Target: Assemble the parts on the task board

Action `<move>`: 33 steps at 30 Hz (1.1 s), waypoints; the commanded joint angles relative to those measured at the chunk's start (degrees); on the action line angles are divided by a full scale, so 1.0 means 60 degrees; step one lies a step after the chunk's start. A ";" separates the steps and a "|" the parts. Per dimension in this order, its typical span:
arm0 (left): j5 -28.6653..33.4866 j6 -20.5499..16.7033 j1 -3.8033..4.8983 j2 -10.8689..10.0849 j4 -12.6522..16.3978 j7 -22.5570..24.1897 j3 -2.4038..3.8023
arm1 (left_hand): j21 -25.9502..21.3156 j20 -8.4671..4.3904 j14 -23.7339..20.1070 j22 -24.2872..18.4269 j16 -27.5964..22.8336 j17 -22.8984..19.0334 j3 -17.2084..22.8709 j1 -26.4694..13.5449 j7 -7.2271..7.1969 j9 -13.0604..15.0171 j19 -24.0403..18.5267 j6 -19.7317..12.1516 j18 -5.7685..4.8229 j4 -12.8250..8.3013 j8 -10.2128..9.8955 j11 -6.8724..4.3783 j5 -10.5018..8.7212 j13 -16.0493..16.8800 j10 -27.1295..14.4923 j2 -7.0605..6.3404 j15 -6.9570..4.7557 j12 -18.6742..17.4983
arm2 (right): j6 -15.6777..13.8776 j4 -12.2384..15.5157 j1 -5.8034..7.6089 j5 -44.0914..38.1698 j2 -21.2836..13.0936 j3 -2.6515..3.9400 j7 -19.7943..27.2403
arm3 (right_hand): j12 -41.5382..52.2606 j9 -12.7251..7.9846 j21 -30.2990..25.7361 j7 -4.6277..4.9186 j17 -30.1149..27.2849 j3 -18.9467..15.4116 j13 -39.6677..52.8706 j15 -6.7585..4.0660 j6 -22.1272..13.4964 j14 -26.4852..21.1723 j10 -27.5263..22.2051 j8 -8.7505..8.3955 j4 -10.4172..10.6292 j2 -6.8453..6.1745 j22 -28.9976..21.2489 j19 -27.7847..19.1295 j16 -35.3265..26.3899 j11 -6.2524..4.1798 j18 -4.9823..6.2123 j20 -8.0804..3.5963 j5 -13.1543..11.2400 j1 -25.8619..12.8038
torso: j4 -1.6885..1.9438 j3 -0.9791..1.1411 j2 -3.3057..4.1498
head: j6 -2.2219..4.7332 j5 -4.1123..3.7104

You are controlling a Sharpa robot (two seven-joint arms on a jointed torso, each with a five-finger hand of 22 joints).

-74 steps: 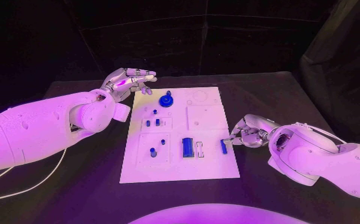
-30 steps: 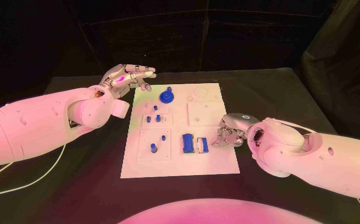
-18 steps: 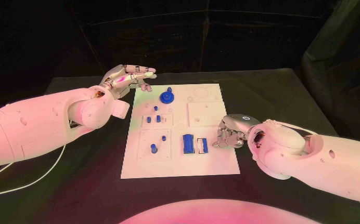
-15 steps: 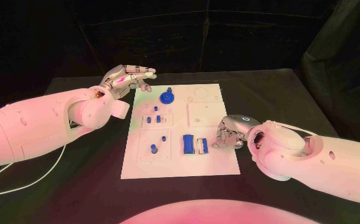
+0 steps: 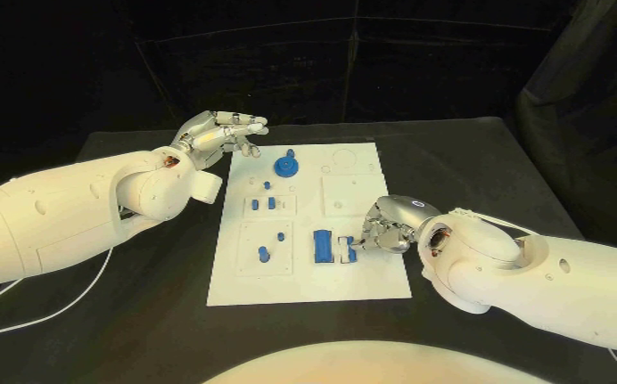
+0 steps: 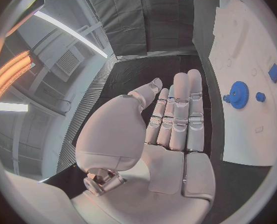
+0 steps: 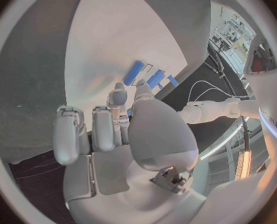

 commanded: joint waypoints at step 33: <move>0.0026 0.0179 0.0013 -0.0012 0.0033 -0.0043 0.0007 | -0.0066 0.0014 -0.0036 -0.0025 -0.0049 -0.0023 -0.0068 0.0070 0.0036 -0.0012 0.0052 -0.0027 0.0120 -0.0020 0.0045 0.0017 0.0022 -0.0019 -0.0089 -0.0011 -0.0042 0.0070 | 0.1115 -0.0439 0.0008 -0.0950 0.0655 0.0001 -0.0237 | 0.0246 0.0406 0.0055 -0.0203 0.0253 0.0018 0.0246 -0.0193 0.0329 0.0482 0.0230 0.0379 -0.0362 0.0135 0.1462 0.0152 0.0155 -0.0195 0.0030 -0.0139 0.0132 0.0699 | -0.0001 0.0005 -0.0004 | -0.0069 0.0039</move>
